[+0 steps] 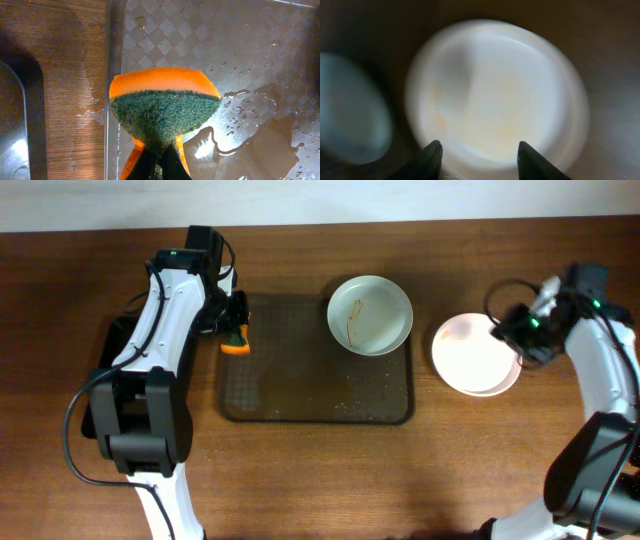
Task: Clean dirty plates on tray and stack at the side
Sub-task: 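Return the right gripper and grip the remaining plate's rim on the tray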
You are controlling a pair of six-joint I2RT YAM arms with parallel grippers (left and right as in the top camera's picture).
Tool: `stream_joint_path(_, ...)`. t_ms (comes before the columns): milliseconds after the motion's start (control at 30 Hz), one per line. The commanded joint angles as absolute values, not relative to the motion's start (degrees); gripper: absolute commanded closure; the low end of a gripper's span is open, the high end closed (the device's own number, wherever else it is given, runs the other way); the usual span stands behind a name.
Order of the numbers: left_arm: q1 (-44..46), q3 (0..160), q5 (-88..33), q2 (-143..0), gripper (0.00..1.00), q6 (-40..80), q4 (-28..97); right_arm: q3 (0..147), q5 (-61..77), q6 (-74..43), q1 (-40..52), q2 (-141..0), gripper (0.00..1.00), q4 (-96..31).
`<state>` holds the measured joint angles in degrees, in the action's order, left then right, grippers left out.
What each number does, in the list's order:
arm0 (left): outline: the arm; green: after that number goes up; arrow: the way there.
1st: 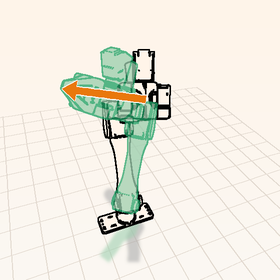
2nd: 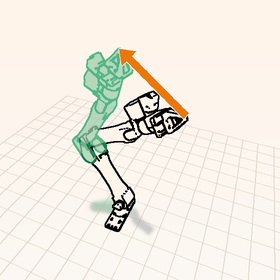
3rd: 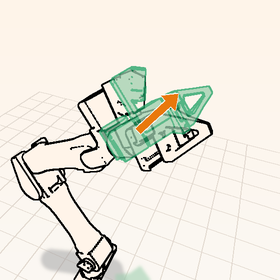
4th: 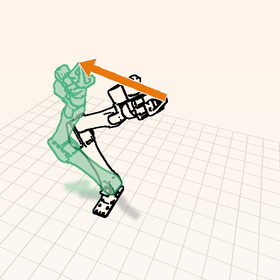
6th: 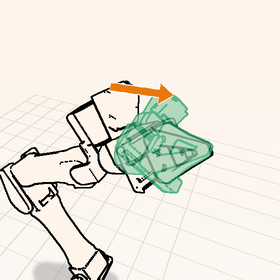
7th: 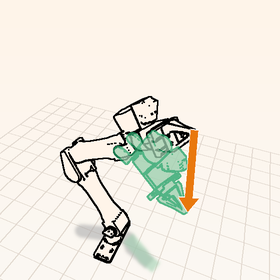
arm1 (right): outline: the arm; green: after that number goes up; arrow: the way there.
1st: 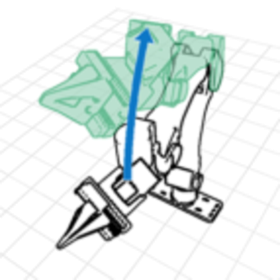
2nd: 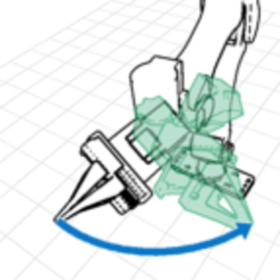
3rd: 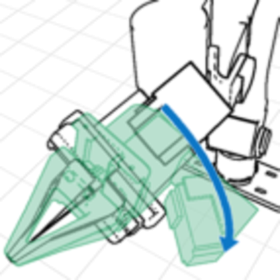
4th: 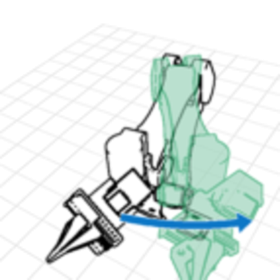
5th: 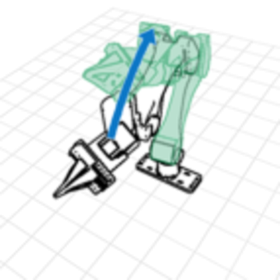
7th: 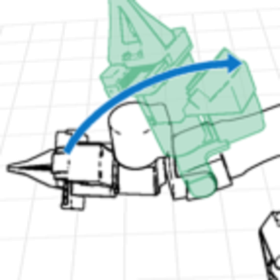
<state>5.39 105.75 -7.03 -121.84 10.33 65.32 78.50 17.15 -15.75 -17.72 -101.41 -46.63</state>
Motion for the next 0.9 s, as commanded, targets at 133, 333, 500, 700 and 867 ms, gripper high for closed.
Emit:
stream_joint_path(133,5.4,105.9,-7.0,-121.9,1.0,11.1,65.2,80.3,6.6,-31.0,8.9,-109.6,0.48,-37.7)
stream_joint_path(333,5.4,105.9,-7.0,-121.9,1.0,11.0,65.2,80.2,4.1,-34.6,14.0,-117.7,0.74,-37.2)
stream_joint_path(500,5.4,105.9,-7.0,-121.9,1.0,11.0,65.3,80.2,9.9,-33.2,19.4,-117.8,0.93,-43.4)
stream_joint_path(700,5.4,105.9,-7.0,-121.9,1.0,11.0,65.3,86.1,10.2,-8.4,20.9,-117.5,0.31,-38.9)
stream_joint_path(867,5.4,105.9,-7.0,-121.9,1.0,11.0,65.2,86.0,10.8,-4.9,21.0,-123.9,0.43,-34.3)
